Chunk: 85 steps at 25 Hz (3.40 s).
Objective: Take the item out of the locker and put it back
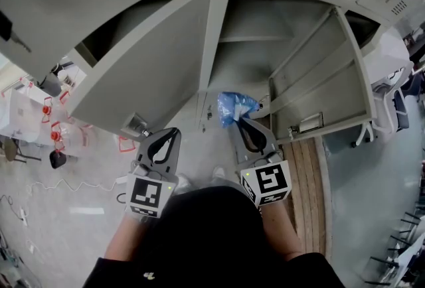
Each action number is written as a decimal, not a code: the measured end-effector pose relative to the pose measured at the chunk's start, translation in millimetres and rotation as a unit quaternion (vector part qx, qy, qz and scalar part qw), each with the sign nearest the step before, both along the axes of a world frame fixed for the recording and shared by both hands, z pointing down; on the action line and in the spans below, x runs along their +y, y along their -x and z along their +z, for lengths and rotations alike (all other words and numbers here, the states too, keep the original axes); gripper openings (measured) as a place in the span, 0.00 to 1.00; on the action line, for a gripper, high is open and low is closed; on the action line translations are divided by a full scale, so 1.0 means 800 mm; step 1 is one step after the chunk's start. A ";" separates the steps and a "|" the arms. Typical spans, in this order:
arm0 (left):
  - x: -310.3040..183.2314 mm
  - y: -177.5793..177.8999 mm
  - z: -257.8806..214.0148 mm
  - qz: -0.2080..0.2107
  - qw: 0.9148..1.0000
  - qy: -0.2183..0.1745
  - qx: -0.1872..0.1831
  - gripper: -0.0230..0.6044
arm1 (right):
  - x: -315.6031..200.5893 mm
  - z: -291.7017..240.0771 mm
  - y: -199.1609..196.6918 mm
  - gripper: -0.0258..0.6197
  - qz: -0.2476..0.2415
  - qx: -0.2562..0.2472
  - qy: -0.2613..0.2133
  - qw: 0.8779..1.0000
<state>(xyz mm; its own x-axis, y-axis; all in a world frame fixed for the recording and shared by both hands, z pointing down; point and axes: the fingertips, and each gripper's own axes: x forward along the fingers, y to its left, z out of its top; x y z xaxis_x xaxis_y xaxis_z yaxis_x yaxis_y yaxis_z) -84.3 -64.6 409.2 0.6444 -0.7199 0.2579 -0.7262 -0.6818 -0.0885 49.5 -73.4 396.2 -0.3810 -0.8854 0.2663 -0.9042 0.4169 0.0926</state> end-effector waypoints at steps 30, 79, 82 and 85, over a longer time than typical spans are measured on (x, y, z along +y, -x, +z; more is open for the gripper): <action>-0.005 0.006 0.001 -0.051 0.998 0.027 0.002 0.06 | -0.080 -0.035 -0.028 0.08 0.023 0.014 -0.040 0.999; -0.018 0.043 -0.004 -0.175 0.984 0.035 0.005 0.06 | -0.345 -0.067 -0.072 0.14 0.080 0.128 -0.037 0.988; -0.016 0.043 -0.004 -0.174 0.984 0.036 0.007 0.06 | -0.344 -0.066 -0.064 0.16 0.074 0.142 -0.037 0.986; -0.013 0.043 -0.003 -0.172 0.984 0.035 0.006 0.06 | -0.342 -0.063 -0.059 0.22 0.066 0.151 -0.034 0.986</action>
<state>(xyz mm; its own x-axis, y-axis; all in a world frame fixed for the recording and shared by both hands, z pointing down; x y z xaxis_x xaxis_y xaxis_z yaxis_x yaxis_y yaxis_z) -119.0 -74.8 406.9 0.3687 -0.8766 0.3091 -0.9160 -0.3992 -0.0394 97.0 -347.0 345.9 -0.1734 -0.9418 0.2880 -0.8775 0.2805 0.3889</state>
